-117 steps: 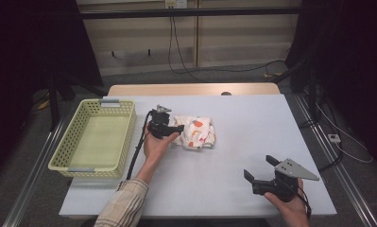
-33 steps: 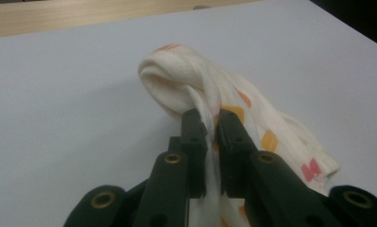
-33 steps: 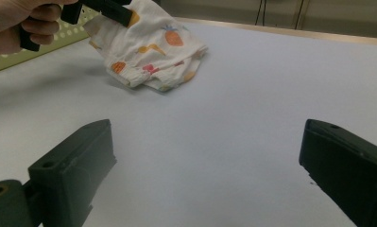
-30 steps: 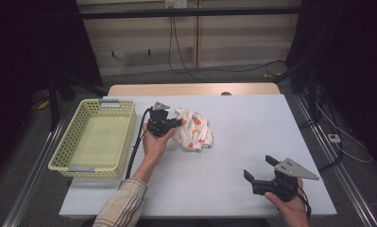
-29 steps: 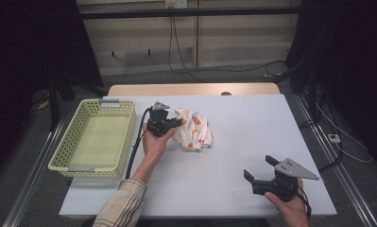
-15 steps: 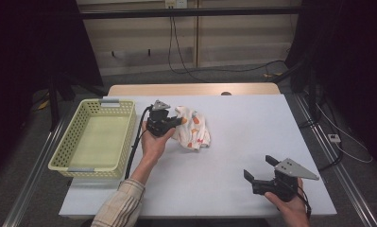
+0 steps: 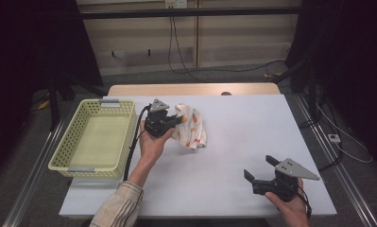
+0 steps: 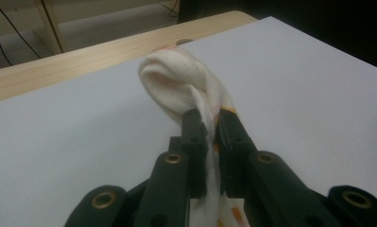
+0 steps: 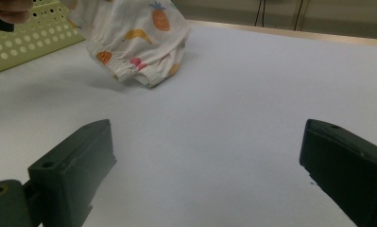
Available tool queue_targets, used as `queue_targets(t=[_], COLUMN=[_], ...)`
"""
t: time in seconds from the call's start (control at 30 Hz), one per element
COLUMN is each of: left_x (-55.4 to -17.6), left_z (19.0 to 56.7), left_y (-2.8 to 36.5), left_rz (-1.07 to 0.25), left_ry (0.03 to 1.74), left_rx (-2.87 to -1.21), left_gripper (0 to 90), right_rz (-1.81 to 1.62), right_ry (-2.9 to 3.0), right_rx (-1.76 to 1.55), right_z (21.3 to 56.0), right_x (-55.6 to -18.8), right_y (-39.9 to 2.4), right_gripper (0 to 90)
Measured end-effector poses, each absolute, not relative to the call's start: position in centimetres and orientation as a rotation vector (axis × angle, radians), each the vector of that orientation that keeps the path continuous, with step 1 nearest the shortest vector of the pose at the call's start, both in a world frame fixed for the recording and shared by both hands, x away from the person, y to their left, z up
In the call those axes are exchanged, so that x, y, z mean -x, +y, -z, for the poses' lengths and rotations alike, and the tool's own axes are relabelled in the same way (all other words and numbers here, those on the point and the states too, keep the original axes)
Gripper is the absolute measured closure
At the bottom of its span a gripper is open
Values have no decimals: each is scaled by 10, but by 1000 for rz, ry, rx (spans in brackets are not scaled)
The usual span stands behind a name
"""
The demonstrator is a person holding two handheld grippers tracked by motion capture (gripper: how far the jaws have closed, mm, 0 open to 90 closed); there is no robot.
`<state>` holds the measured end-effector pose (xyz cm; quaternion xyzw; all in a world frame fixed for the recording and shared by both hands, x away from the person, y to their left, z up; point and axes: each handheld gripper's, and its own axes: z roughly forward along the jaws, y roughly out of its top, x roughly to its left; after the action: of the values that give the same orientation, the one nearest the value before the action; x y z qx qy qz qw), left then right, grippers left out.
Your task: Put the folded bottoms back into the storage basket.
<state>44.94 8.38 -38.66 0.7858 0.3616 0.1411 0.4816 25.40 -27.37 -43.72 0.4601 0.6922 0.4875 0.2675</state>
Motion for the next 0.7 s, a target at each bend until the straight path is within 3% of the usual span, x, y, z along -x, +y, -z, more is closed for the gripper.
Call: queue_targets(t=[0.7], left_x=[-437], left_z=[366], left_y=[98], left_rz=[-410], left_ry=[822], left_rx=[-1925], left_gripper=[833], right_rz=[-1317], right_ry=[1868], right_rx=[-1239], right_z=[437], right_x=[-254], right_y=[-273], right_gripper=[34])
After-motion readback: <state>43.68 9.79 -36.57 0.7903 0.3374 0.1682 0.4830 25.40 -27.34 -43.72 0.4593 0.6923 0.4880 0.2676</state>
